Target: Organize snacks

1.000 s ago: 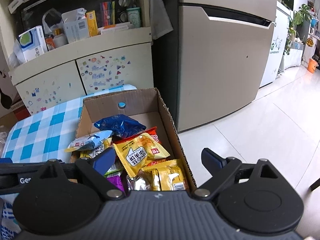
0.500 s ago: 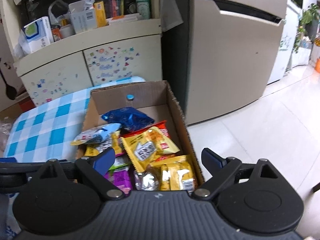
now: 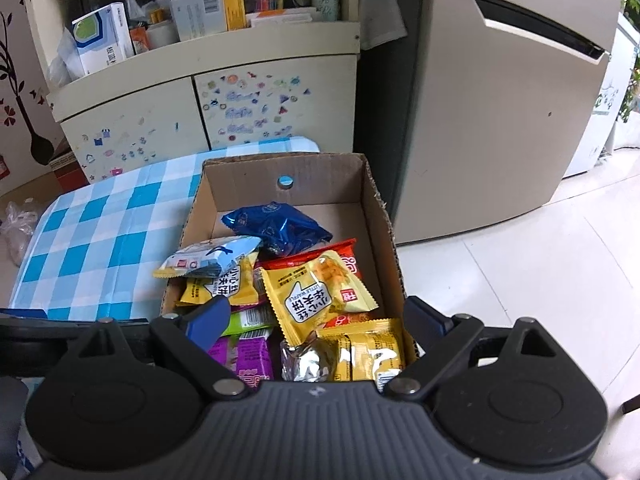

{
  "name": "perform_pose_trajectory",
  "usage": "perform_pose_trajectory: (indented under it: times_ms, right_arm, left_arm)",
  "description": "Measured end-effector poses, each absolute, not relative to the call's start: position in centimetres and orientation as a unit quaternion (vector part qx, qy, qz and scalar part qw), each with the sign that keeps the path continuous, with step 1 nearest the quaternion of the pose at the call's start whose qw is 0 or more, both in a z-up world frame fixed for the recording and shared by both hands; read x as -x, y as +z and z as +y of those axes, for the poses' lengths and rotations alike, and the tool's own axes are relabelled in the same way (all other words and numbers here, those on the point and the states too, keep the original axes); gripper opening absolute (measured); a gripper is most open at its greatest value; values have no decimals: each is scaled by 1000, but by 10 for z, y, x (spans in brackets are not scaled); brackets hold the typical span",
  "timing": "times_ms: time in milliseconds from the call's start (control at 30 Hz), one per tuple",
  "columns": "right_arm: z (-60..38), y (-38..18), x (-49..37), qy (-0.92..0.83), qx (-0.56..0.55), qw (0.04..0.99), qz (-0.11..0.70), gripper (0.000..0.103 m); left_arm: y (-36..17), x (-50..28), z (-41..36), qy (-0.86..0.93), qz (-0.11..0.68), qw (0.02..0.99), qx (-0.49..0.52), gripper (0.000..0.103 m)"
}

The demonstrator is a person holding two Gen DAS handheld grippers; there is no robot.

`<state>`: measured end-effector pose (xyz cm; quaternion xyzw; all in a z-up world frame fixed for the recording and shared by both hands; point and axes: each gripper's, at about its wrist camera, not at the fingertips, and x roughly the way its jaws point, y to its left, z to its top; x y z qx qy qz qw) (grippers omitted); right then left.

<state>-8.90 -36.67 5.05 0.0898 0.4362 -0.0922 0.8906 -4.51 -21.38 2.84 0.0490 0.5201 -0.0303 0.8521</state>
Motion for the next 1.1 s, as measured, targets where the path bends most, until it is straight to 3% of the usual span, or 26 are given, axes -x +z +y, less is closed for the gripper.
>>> perform_pose_trajectory:
  times_ms: [1100]
  right_arm:
    - [-366, 50, 74, -64, -59, 889, 450, 93]
  left_arm:
    - [24, 38, -214, -29, 535, 844, -37, 103]
